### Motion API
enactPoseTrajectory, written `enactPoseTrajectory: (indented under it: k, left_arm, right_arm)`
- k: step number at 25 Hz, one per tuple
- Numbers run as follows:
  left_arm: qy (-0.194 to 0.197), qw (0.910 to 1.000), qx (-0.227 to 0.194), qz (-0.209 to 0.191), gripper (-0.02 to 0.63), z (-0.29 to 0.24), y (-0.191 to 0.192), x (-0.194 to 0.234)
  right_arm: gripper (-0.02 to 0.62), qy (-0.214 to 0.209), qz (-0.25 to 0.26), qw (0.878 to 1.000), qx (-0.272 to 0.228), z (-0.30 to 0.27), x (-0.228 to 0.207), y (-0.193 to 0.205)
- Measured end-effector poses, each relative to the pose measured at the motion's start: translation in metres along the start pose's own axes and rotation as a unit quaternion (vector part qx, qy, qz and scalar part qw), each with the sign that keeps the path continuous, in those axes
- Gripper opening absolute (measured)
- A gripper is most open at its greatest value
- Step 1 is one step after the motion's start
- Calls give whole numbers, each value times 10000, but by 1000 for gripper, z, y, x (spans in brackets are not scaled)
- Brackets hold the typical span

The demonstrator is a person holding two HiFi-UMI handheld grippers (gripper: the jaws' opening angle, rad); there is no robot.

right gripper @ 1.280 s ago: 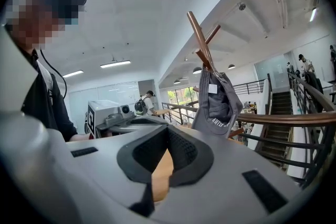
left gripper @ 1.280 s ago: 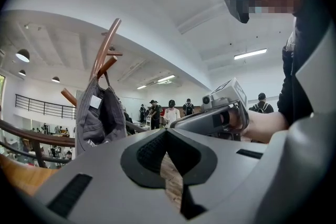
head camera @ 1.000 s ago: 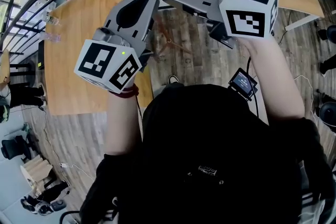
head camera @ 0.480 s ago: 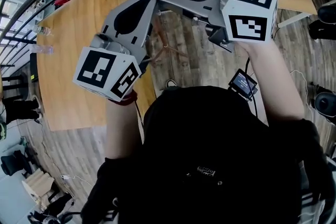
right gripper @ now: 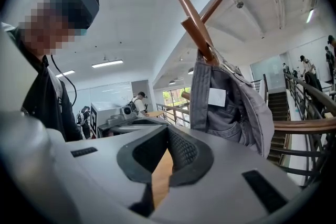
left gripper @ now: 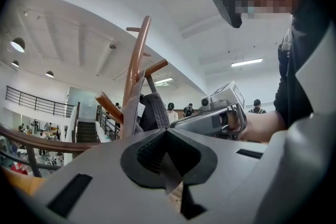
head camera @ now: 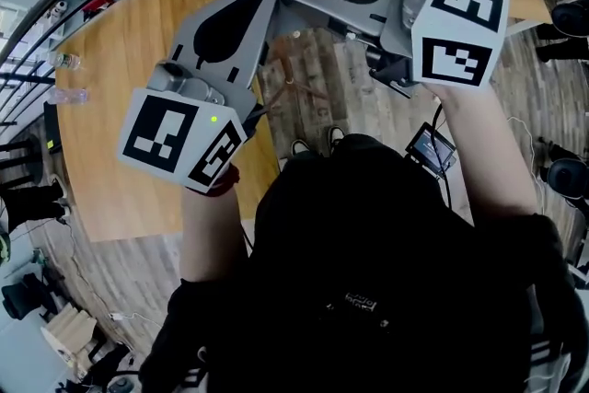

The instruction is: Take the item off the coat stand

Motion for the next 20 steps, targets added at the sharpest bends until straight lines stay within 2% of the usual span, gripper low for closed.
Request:
enactPoseTrajectory:
  k: [4, 7, 15, 20]
  left_arm:
    - [-74, 10000, 15, 29, 3, -9, 0, 1]
    - [12, 10000, 61, 74, 3, -19, 4, -3]
    - [121, 9998, 82, 106, 4, -28, -6, -10]
    - [6, 9999, 49, 101, 5, -32, -3, -5]
  right_arm:
    - [17, -54, 0, 10000, 51, 4, -8, -4]
    - [17, -82, -22, 9999, 106, 11, -17, -2]
    - [17, -277, -98, 9995, -69, 25, -16, -9]
    - [17, -298, -86, 9994, -160, 25, -20, -7]
Point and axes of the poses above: the fingertips, and each gripper's own axes: z backward along the fingers, x to its left, y out of its underside, the point moved 1 cm from there along z, backward along the fingers, and after that the axes turned 15 degrees about -z, right-handed, at the moved point
